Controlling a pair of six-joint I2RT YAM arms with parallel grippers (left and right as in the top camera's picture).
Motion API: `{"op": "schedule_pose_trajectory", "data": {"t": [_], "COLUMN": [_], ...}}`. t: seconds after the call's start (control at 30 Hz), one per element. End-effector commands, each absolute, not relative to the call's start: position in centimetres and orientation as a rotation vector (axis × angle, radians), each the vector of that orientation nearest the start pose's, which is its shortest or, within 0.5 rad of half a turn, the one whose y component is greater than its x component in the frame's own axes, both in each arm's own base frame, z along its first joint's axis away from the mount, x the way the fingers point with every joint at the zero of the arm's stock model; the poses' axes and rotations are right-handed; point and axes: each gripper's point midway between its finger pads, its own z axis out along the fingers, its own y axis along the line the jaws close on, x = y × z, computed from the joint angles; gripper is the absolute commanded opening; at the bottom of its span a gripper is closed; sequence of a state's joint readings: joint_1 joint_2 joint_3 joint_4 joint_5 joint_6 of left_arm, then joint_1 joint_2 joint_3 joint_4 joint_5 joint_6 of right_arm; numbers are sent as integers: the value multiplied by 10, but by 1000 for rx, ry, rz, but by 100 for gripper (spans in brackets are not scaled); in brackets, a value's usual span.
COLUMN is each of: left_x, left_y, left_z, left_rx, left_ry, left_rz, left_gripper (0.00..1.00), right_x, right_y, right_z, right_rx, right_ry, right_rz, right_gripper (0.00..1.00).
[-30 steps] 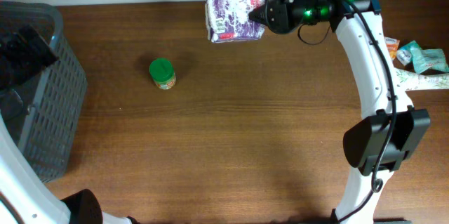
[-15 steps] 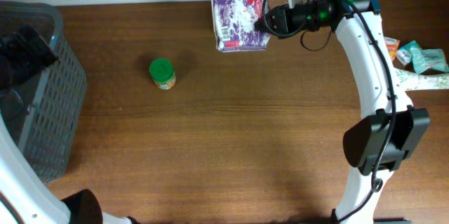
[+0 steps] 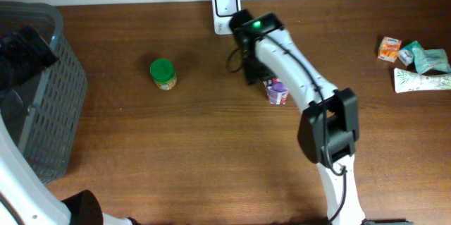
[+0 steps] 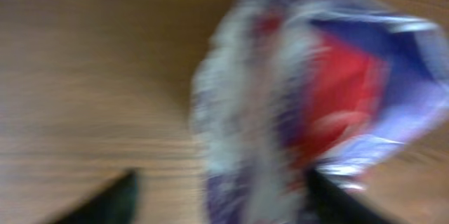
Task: Scan the item barcode
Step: 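Carry the pink-purple pack to the right edge and release it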
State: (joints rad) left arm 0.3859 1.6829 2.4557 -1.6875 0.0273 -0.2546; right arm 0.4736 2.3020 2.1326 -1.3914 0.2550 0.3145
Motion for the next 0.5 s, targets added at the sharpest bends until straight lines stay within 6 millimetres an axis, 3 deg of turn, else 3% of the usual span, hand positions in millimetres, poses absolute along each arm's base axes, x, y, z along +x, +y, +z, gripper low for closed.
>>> {"op": "schedule_pose_trajectory", "data": {"t": [0.0, 0.03, 0.07, 0.1, 0.17, 0.23, 0.3, 0.4, 0.47], "left_x": [308, 308, 308, 308, 308, 308, 308, 308, 308], "left_y": [121, 121, 121, 121, 121, 121, 121, 121, 121], "left_z": [397, 397, 397, 397, 397, 397, 397, 397, 397], "left_rx": [-784, -784, -784, -784, -784, -784, -784, -784, -784], "left_ry": [2351, 2351, 2351, 2351, 2351, 2351, 2351, 2351, 2351], "left_rz": [16, 16, 16, 16, 16, 16, 16, 16, 16], "left_gripper": [99, 99, 99, 99, 99, 99, 99, 99, 99], "right_x": [415, 420, 432, 440, 453, 449, 448, 438, 434], "right_y": [251, 263, 259, 241, 180, 153, 138, 161, 175], "right_z": [124, 145, 173, 187, 186, 166, 125, 72, 39], "right_rx": [-395, -442, -409, -350, -216, -380, -404, -381, -331], "right_ry": [2930, 2871, 2809, 2801, 2869, 2949, 2943, 2831, 2827], "right_rz": [33, 97, 127, 127, 106, 404, 775, 1165, 1182], "right_gripper": [99, 99, 99, 99, 99, 97, 79, 78, 74]}}
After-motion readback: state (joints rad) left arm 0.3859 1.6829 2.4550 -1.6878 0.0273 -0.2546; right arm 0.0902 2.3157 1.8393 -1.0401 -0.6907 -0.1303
